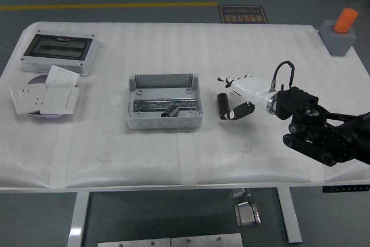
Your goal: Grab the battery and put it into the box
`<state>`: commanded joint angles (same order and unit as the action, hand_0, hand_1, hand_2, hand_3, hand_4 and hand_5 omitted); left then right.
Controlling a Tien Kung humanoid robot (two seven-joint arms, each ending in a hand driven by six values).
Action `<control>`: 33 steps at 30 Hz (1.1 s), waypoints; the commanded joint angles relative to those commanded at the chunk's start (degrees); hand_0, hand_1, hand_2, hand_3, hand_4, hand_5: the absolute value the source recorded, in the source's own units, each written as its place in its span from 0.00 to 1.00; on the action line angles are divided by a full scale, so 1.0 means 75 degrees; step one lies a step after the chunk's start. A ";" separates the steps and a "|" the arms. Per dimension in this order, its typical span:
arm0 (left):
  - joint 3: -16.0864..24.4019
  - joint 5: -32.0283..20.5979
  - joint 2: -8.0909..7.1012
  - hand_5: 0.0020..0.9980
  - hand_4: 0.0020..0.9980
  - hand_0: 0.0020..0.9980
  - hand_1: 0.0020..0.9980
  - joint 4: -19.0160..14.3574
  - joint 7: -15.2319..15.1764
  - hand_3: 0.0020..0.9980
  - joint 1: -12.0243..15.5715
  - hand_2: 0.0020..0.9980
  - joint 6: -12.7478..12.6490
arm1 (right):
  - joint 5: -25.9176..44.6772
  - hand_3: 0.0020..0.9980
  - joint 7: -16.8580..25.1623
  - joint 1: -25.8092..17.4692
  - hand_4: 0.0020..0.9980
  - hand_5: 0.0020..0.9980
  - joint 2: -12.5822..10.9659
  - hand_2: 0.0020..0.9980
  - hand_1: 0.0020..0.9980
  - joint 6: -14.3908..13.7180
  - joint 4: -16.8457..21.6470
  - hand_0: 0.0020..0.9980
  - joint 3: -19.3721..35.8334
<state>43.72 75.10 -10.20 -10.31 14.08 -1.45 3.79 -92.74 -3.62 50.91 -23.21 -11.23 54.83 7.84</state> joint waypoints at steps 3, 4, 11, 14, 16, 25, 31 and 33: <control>0.0021 -0.0002 -0.0006 0.38 0.44 0.63 0.64 0.0000 -0.0004 0.58 0.0000 0.42 -0.0004 | 0.0035 0.98 0.0006 0.0002 0.96 0.51 0.0033 0.81 0.76 -0.0019 -0.0049 0.91 -0.0052; 0.0027 0.0001 -0.0007 0.38 0.44 0.63 0.64 0.0000 -0.0005 0.58 0.0001 0.42 -0.0005 | 0.0041 0.98 0.0008 -0.0002 0.96 0.51 0.0042 0.81 0.76 -0.0021 -0.0064 0.91 -0.0066; -0.0044 -0.0062 -0.0001 0.38 0.44 0.63 0.64 0.0000 -0.0025 0.58 -0.0005 0.42 -0.0004 | 0.0092 0.86 0.0041 -0.0051 0.90 0.46 0.0081 0.78 0.74 -0.0006 -0.0187 0.88 -0.0141; -0.0080 -0.0093 -0.0001 0.38 0.44 0.63 0.64 0.0000 -0.0039 0.58 -0.0013 0.42 -0.0005 | 0.0130 0.86 0.0057 -0.0058 0.90 0.46 0.0097 0.78 0.74 -0.0023 -0.0233 0.88 -0.0153; -0.0104 -0.0110 -0.0003 0.38 0.44 0.63 0.64 0.0000 -0.0057 0.58 -0.0022 0.42 -0.0009 | 0.0149 0.78 0.0064 -0.0055 0.91 0.47 0.0107 0.77 0.73 -0.0040 -0.0253 0.88 -0.0151; -0.0221 -0.0179 0.0003 0.38 0.44 0.63 0.64 0.0000 -0.0119 0.58 -0.0061 0.42 -0.0010 | 0.0287 0.77 0.0106 -0.0010 0.91 0.48 0.0176 0.77 0.72 -0.0077 -0.0395 0.87 -0.0153; -0.0217 -0.0137 0.0009 0.38 0.44 0.63 0.64 0.0000 -0.0117 0.58 -0.0060 0.42 0.0007 | 0.0336 0.74 0.0113 0.0013 0.86 0.47 0.0224 0.74 0.70 -0.0076 -0.0452 0.87 -0.0163; -0.0213 -0.0125 0.0010 0.39 0.44 0.63 0.64 0.0000 -0.0122 0.58 -0.0065 0.42 0.0008 | 0.0339 0.72 0.0113 0.0023 0.87 0.47 0.0243 0.73 0.70 -0.0081 -0.0464 0.86 -0.0169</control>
<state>42.13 74.17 -10.13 -10.31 13.17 -1.94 3.85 -90.20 -2.77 51.08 -21.39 -11.83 51.35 6.57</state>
